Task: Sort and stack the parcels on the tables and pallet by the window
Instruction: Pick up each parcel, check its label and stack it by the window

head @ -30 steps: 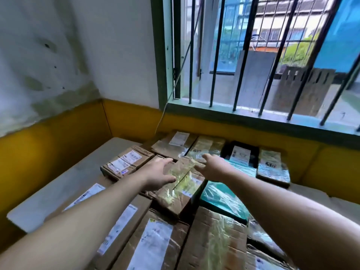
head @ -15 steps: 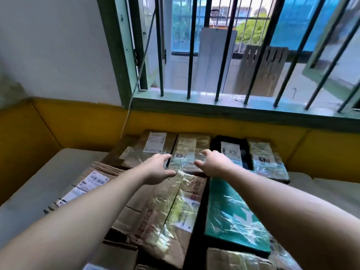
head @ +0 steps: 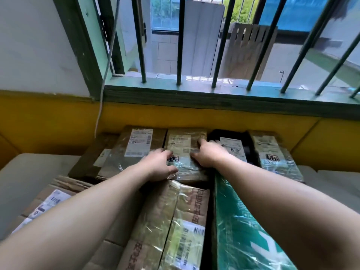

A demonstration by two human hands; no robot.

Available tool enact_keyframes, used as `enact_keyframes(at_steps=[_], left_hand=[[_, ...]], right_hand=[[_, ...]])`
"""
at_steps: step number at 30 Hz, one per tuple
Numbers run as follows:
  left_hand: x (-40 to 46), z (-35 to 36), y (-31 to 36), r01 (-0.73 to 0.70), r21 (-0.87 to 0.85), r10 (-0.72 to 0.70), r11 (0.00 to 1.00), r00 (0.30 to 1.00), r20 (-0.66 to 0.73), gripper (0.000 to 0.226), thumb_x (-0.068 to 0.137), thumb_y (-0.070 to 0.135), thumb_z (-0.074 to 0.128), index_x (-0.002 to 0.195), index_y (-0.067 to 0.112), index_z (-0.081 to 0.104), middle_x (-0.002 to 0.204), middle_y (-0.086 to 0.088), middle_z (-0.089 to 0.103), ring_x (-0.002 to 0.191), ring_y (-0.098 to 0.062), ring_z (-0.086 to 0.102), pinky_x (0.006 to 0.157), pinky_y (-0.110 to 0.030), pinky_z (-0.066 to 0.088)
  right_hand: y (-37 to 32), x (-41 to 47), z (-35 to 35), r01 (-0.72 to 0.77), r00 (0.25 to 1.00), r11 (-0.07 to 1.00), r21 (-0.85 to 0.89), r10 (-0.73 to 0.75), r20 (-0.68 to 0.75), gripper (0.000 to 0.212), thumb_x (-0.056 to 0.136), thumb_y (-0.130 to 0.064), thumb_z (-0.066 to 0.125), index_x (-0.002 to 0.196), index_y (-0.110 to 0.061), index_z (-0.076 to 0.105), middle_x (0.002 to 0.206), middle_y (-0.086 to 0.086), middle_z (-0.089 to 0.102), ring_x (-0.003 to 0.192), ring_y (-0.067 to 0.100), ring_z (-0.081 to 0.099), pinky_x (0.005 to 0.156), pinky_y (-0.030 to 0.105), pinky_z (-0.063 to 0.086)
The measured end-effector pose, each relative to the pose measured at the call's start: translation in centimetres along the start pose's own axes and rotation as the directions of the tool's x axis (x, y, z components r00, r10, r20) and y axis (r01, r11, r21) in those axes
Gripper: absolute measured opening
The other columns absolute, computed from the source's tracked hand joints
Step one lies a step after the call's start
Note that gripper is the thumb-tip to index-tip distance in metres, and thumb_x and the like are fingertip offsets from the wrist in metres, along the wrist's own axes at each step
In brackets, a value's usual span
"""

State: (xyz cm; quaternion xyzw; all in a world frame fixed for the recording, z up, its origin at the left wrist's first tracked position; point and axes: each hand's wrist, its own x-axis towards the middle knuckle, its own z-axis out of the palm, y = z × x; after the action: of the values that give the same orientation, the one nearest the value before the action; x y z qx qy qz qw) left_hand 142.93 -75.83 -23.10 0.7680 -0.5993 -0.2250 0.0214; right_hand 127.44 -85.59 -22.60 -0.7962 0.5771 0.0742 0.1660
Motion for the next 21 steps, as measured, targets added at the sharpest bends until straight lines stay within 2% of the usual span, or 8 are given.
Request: enact_keyframes(at_steps=[3,9,14,18,21], left_hand=[[0.6,0.1,0.1,0.004,0.039,-0.004,0.999,1.000,-0.011,0.074,0.087,0.055,0.055,0.150,0.026,0.027,0.154,-0.008,0.030,0.140,-0.029,0.028,0.114,-0.049,0.026],[0.4,0.2,0.4,0.008,0.024,-0.007,1.000,0.999,-0.039,0.072,0.089,0.054,0.054,0.149,0.024,0.029,0.151,-0.011,0.035,0.138,-0.031,0.030,0.113,-0.047,0.028],[-0.1,0.0,0.4,0.031,0.068,-0.024,0.997,0.995,-0.092,0.066,0.090,0.053,0.051,0.145,0.020,0.036,0.144,-0.013,0.037,0.134,-0.031,0.029,0.110,-0.045,0.031],[-0.4,0.3,1.1,0.050,0.109,-0.046,0.993,0.998,-0.040,0.070,0.089,0.060,0.047,0.147,0.025,0.032,0.148,-0.014,0.033,0.138,-0.032,0.022,0.111,-0.048,0.025],[-0.2,0.5,1.9,0.078,0.028,-0.078,0.997,0.997,0.001,0.075,0.086,0.062,0.052,0.149,0.029,0.030,0.154,-0.015,0.026,0.142,-0.035,0.015,0.114,-0.048,0.018]], right_hand=[[0.3,1.0,0.1,-0.006,1.000,1.000,0.031,0.006,0.029,0.076,0.092,-0.058,0.052,0.154,-0.026,0.024,0.152,0.013,0.041,0.143,0.037,0.028,0.113,0.051,0.031],[0.9,2.0,0.1,-0.026,0.999,0.993,0.119,0.022,0.035,0.073,0.090,-0.043,0.059,0.153,-0.026,0.026,0.146,0.013,0.049,0.141,0.035,0.035,0.110,0.046,0.039],[1.5,2.4,0.2,-0.065,0.997,0.984,0.167,0.058,0.050,0.079,0.086,-0.040,0.061,0.154,-0.035,0.020,0.154,0.015,0.038,0.142,0.035,0.033,0.113,0.046,0.037],[1.5,2.4,0.6,-0.065,0.997,0.984,0.164,0.057,0.056,0.072,0.091,-0.038,0.055,0.154,-0.039,0.019,0.158,0.011,0.031,0.150,0.032,0.016,0.117,0.047,0.028],[1.2,1.8,0.6,-0.068,0.994,0.990,0.127,0.057,0.090,0.066,0.098,-0.033,0.044,0.156,-0.038,0.012,0.163,0.012,0.019,0.152,0.031,-0.003,0.121,0.051,0.015]])
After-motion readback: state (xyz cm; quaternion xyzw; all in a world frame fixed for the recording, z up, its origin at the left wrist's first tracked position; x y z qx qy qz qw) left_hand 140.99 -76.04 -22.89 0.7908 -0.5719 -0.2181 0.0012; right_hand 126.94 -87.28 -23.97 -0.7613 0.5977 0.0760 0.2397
